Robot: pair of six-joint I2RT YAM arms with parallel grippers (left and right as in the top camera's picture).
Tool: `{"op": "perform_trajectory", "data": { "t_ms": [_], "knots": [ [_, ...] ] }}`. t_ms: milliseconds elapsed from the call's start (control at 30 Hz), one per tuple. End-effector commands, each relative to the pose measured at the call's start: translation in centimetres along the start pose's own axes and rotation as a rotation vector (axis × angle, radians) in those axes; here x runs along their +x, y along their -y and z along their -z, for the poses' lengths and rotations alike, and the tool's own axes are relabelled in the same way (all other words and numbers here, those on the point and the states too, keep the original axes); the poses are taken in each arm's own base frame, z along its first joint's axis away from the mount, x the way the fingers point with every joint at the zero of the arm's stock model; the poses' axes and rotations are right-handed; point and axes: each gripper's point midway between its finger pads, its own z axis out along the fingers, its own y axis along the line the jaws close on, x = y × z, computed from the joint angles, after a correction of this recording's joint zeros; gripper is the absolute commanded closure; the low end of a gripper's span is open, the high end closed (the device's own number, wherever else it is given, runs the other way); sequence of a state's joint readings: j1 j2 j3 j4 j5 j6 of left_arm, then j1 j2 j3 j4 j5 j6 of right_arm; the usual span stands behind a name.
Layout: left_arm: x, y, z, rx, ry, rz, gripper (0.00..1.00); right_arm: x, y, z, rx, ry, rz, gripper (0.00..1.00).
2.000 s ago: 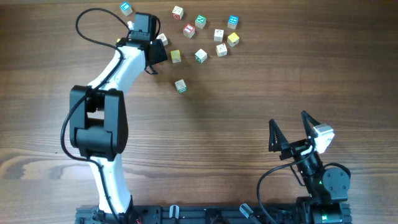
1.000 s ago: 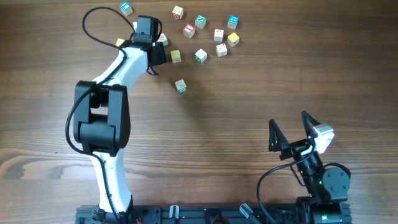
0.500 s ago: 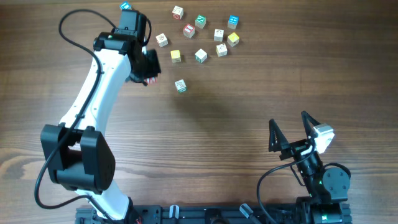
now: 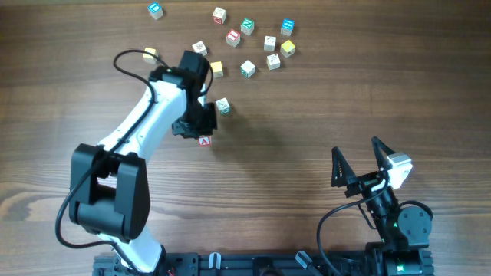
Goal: Form a circle
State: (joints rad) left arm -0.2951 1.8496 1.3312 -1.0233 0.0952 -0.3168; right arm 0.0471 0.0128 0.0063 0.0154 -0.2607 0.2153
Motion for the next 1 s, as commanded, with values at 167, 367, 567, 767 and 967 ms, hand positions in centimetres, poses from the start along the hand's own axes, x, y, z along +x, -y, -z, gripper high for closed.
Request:
{"op": "perform_trajectory", "data": {
  "t_ms": [167, 367, 567, 767, 967],
  "knots": [
    [-0.3, 1.5, -3.2, -0.011, 0.095, -0.071, 0.73, -0.2, 0.0, 0.0, 0.001, 0.012, 0.008, 0.0],
    [-1.3, 2.0, -4.0, 0.016, 0.156, -0.077, 0.71, -0.2, 0.0, 0.0, 0.001, 0.012, 0.008, 0.0],
    [-2.6, 2.3, -3.8, 0.025, 0.209, -0.071, 0.67, -0.2, 0.0, 0.0, 0.001, 0.012, 0.009, 0.0],
    [-1.9, 1.6, -4.5, 0.001, 0.195, -0.041, 0.39, -0.2, 0.0, 0.0, 0.001, 0.012, 0.008, 0.0],
    [-1.6, 1.8, -4.6, 0.0, 0.184, -0.019, 0.58, -0.2, 0.0, 0.0, 0.001, 0.012, 0.008, 0.0]
  ]
}}
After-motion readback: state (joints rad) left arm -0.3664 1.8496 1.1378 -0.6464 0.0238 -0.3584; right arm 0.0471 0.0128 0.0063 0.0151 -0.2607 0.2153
